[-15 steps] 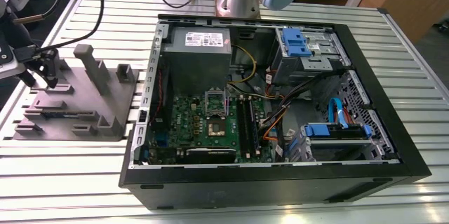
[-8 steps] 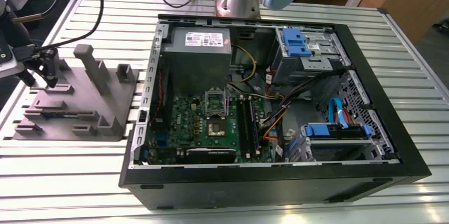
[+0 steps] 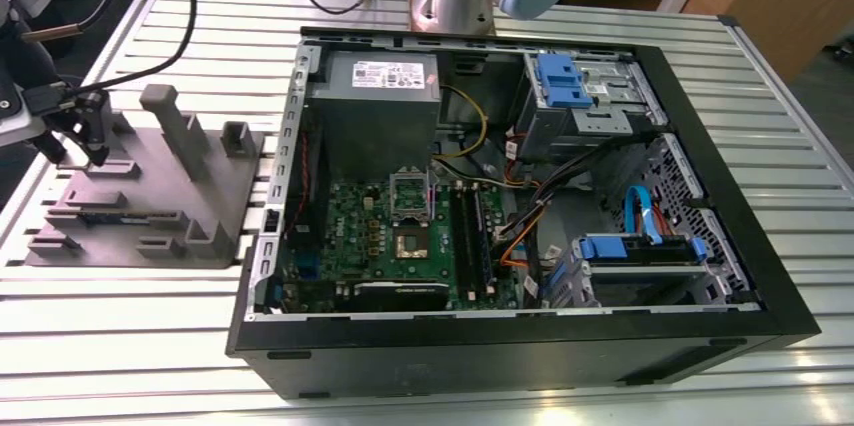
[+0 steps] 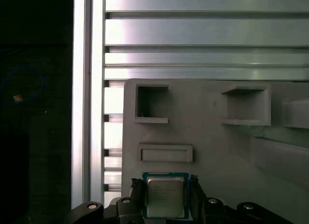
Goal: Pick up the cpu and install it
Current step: 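Pick up the cpu and move it towards the insertion slot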
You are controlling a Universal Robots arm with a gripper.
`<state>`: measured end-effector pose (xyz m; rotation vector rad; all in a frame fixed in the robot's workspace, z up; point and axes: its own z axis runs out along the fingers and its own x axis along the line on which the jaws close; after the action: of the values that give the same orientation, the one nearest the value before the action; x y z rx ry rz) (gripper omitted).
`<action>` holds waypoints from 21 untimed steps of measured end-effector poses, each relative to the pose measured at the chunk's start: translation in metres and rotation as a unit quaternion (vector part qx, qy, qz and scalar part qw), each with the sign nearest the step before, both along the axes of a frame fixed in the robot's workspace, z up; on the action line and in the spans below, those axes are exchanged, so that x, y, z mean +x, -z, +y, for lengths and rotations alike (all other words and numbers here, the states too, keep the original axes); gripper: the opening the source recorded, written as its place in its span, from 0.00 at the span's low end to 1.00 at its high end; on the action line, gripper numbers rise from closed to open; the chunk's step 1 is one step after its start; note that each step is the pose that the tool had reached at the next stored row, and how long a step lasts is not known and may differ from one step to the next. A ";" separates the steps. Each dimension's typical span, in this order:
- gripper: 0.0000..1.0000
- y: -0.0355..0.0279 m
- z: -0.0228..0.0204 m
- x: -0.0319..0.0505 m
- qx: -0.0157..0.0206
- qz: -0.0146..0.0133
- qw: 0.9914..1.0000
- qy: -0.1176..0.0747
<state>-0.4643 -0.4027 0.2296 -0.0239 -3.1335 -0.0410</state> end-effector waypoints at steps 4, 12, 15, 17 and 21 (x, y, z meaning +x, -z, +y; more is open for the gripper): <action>0.47 -0.0007 0.0000 0.0000 0.000 0.000 1.000 0.000; 0.47 -0.0035 0.0000 0.0000 0.000 0.000 1.000 0.000; 0.47 -0.0040 0.0000 0.0000 0.000 0.000 1.000 0.000; 0.47 -0.0043 0.0000 0.0000 0.000 0.000 1.000 0.000; 0.47 -0.0058 0.0000 0.0000 0.000 0.000 1.000 0.000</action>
<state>-0.4643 -0.4027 0.2354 -0.0239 -3.1335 -0.0410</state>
